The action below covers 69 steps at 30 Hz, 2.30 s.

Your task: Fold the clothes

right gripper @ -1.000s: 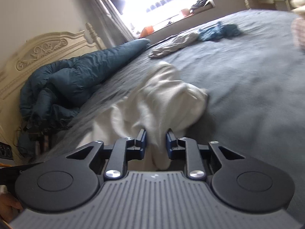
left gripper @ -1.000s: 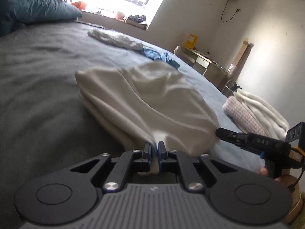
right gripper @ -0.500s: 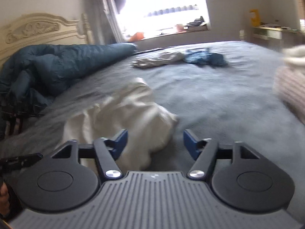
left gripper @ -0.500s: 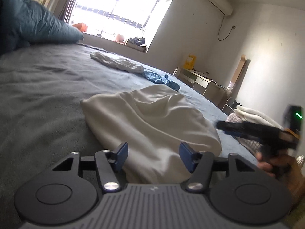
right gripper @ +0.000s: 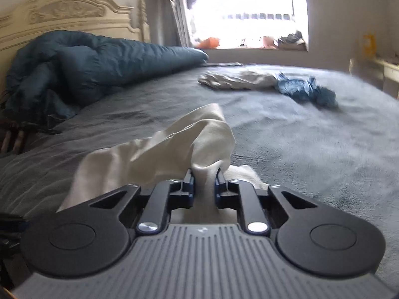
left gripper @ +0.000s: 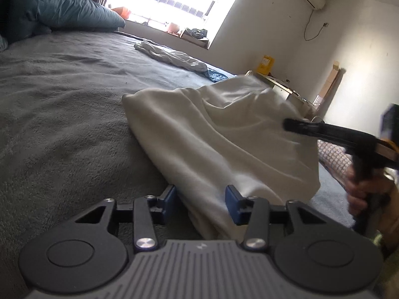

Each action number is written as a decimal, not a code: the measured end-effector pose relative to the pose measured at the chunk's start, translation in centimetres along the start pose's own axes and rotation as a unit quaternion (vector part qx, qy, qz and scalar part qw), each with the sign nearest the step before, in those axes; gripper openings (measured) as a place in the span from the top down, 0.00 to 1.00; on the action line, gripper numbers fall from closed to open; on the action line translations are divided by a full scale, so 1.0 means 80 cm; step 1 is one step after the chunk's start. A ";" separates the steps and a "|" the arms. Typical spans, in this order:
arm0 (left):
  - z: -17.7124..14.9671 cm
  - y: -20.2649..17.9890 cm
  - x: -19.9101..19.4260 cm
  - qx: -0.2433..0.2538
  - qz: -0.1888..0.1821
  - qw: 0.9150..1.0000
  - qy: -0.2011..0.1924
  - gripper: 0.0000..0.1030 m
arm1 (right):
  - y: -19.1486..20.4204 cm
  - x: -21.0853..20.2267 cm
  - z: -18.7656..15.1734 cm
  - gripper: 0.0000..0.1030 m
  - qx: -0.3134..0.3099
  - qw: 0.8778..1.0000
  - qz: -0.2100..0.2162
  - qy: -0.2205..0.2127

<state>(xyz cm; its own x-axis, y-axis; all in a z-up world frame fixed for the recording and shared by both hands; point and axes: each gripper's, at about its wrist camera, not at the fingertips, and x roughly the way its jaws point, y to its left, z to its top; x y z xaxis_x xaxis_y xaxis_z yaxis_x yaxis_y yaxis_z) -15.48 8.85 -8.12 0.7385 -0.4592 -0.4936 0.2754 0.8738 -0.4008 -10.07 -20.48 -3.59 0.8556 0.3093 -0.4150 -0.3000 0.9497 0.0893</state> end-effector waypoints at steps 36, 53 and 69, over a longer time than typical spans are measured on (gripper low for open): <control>0.096 0.010 0.050 -0.040 0.002 0.998 -0.057 0.81 | 0.062 -0.135 -0.058 0.54 -0.011 0.988 0.155 -0.021; 0.018 0.032 -0.023 -0.024 0.016 1.000 -0.002 0.99 | -0.032 0.012 -0.005 0.30 0.280 0.951 0.127 0.036; 0.097 -0.029 -0.023 0.065 0.010 0.991 -0.119 0.23 | 0.023 -0.016 -0.031 0.84 0.133 0.980 0.129 0.065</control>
<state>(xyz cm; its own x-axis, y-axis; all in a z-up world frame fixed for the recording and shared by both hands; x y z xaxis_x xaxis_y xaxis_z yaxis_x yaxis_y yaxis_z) -12.74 8.92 -0.28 0.8648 -0.4039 -0.2985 0.3245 0.9030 -0.2818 -12.74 -19.26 -5.19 0.6995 0.5490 -0.4575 -0.3638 0.8246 0.4331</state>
